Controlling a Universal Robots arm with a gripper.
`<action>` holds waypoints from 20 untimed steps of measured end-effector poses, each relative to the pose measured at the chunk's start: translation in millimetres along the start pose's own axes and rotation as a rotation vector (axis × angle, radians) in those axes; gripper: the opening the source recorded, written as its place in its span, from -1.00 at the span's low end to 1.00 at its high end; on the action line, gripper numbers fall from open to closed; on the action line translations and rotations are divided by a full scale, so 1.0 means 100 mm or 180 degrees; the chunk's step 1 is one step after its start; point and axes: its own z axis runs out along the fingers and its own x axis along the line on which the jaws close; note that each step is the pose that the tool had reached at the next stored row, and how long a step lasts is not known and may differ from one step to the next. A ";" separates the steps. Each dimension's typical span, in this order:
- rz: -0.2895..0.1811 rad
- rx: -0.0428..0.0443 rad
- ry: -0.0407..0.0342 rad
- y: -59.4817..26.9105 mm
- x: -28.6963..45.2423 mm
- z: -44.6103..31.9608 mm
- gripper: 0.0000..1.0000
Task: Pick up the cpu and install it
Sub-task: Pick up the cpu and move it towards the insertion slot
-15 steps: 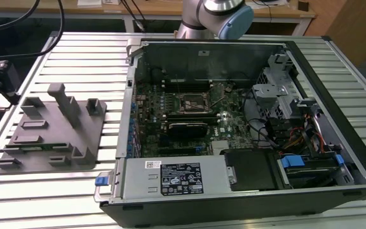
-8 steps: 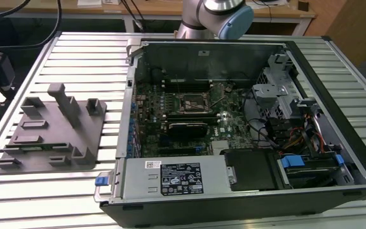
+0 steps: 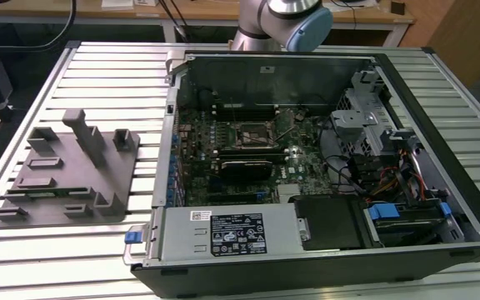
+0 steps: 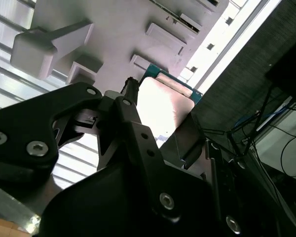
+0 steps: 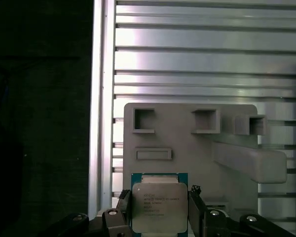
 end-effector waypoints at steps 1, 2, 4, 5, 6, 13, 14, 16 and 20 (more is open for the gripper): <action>0.0000 0.0000 0.0000 0.002 -0.001 -0.023 0.08; 0.0000 0.0000 0.0000 0.003 -0.002 -0.046 0.08; 0.0000 0.0000 0.0000 0.005 -0.004 -0.090 0.08; 0.0000 0.0000 0.0000 0.006 -0.006 -0.113 0.08; 0.0000 0.0000 0.0000 0.007 -0.007 -0.135 0.08; 0.0000 0.0000 0.0000 0.015 -0.015 -0.284 0.08; 0.0000 0.0000 0.0000 0.016 -0.016 -0.305 0.08; 0.0000 0.0000 0.0000 0.018 -0.018 -0.350 0.08; 0.0000 0.0000 0.0000 0.023 -0.021 -0.434 0.08</action>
